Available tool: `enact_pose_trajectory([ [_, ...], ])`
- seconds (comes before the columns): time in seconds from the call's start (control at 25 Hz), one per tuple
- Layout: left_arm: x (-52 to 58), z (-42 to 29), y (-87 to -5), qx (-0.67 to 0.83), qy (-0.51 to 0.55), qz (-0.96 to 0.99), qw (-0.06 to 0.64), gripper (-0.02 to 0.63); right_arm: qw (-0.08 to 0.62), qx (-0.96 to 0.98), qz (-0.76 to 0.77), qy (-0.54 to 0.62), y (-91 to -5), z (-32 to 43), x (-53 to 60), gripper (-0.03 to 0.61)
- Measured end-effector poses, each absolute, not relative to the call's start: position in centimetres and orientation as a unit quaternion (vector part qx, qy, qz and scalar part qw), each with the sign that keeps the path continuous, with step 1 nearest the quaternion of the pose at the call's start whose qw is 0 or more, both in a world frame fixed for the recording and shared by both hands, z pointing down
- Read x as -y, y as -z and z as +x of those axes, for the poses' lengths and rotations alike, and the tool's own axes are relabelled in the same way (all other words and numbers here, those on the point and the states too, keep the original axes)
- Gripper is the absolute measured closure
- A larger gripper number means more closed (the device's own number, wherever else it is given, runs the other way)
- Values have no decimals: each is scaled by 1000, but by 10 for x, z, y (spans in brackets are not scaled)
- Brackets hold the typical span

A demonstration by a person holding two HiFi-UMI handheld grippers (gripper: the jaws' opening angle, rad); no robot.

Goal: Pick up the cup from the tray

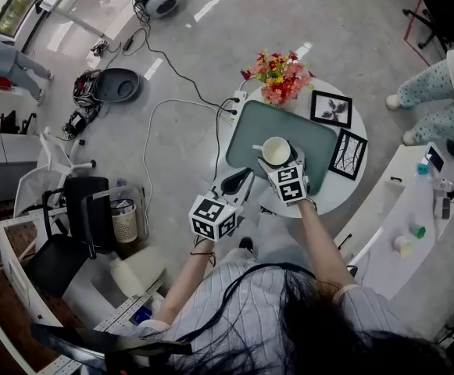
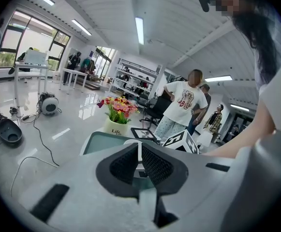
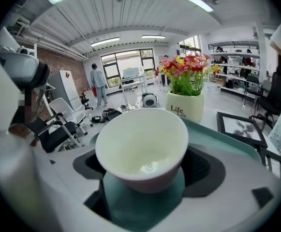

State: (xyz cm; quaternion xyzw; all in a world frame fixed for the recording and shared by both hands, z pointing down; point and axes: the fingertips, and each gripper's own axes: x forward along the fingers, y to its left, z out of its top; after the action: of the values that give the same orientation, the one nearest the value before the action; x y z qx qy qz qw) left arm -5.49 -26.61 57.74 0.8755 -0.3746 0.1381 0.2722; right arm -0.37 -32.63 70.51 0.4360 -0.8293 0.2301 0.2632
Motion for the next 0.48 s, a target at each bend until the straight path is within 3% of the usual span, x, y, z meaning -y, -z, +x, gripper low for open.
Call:
enact_pose_trajectory([
  [0.48, 261, -56, -578, 380, -139, 872, 276, 600, 264, 834, 439, -206, -700, -4, 330, 167],
])
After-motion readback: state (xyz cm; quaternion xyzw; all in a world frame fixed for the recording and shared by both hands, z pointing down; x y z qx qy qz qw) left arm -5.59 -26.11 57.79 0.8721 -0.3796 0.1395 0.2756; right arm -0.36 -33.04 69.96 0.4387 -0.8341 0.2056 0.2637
